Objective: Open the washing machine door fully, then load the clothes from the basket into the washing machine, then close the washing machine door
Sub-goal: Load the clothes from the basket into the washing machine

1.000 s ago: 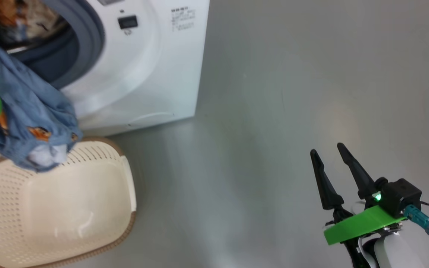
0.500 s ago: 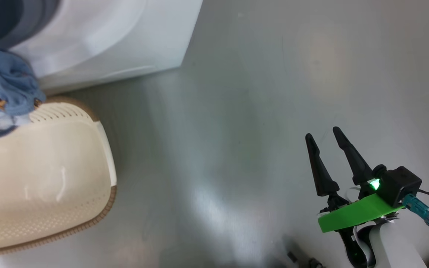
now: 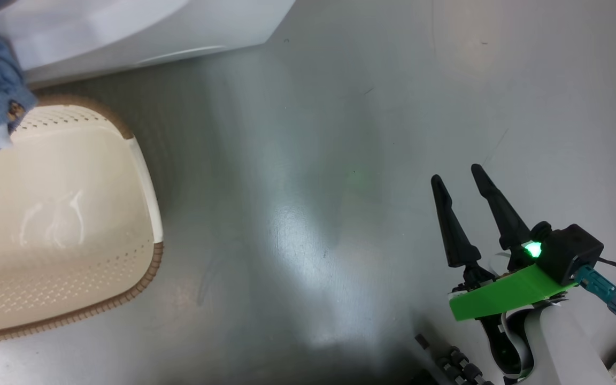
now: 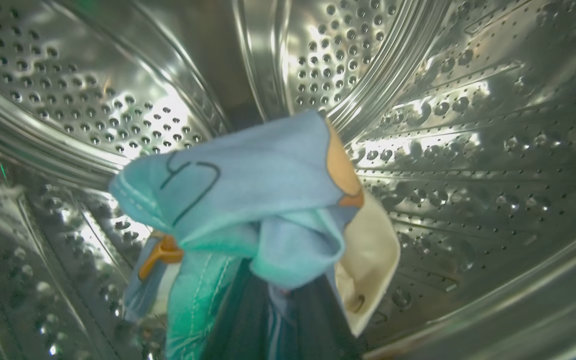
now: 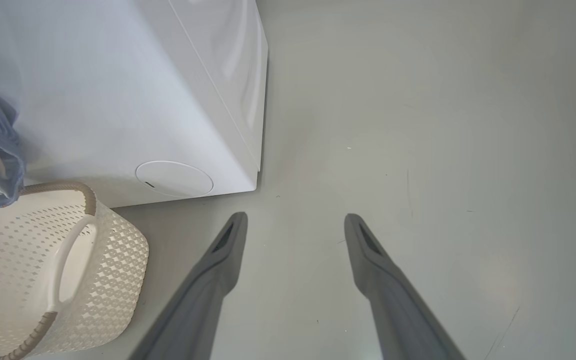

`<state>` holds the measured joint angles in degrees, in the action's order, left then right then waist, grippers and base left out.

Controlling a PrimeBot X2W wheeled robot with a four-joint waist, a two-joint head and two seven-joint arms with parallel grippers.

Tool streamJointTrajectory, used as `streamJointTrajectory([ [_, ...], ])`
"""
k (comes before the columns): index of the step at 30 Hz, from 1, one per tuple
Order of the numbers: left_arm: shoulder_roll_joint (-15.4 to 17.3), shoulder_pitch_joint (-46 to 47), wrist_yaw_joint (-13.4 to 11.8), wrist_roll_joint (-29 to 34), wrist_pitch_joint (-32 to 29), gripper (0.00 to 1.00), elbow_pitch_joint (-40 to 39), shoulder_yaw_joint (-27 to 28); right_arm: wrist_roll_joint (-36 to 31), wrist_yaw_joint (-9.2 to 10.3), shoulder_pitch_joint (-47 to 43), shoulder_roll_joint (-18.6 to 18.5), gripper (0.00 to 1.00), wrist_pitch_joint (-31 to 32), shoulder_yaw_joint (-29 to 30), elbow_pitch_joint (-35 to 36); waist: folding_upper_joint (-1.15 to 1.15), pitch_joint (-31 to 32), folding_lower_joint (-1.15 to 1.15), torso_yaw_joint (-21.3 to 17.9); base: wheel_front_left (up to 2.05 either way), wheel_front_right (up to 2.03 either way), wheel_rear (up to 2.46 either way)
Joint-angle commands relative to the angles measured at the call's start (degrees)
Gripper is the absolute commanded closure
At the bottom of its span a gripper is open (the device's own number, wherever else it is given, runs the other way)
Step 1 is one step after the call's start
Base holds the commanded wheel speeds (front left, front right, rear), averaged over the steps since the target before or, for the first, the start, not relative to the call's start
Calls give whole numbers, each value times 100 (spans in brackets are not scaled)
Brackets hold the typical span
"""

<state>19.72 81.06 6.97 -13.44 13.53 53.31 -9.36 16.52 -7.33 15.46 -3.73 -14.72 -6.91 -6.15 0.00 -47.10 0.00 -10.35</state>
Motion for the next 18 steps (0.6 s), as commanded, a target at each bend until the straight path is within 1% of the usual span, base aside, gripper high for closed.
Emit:
streamJointTrajectory([
  [1,339,161,-48,118,81,100,-217,12,62,-16,-116,10,0,-28,-156,97,0,-29,0,10,0,0,0],
  [3,380,242,-103,263,136,100,-546,-29,77,-16,-108,14,0,-28,-184,91,0,-42,0,4,0,0,0],
  [6,428,188,-174,416,143,100,-1484,74,90,-16,-86,18,0,-28,-207,95,0,-84,0,-7,0,0,0],
  [8,454,53,-175,514,144,100,-1979,140,98,-16,-65,19,0,-28,-219,87,0,-98,0,-16,0,0,0],
  [10,444,-164,-180,539,145,100,-2152,220,104,-16,-52,16,0,-28,-223,66,0,-74,0,-16,0,0,0],
  [12,426,-314,-184,531,145,100,-2142,306,115,-16,-39,9,0,-28,-237,44,0,-57,0,-18,0,0,0],
  [13,393,-385,-173,485,145,86,-2017,344,121,-16,-35,5,0,-28,-241,31,0,-39,0,-12,0,0,0],
  [14,371,-406,-158,444,146,27,-1905,381,126,-16,-32,1,0,-28,-246,20,0,-24,0,-8,0,0,0],
  [15,344,-424,-145,395,146,0,-1766,420,132,-16,-29,-4,0,-28,-247,9,0,-7,0,0,0,0,0],
  [18,277,-436,-92,332,146,0,-1392,408,136,-16,-32,-19,0,-28,-228,-10,0,47,0,49,0,0,0],
])
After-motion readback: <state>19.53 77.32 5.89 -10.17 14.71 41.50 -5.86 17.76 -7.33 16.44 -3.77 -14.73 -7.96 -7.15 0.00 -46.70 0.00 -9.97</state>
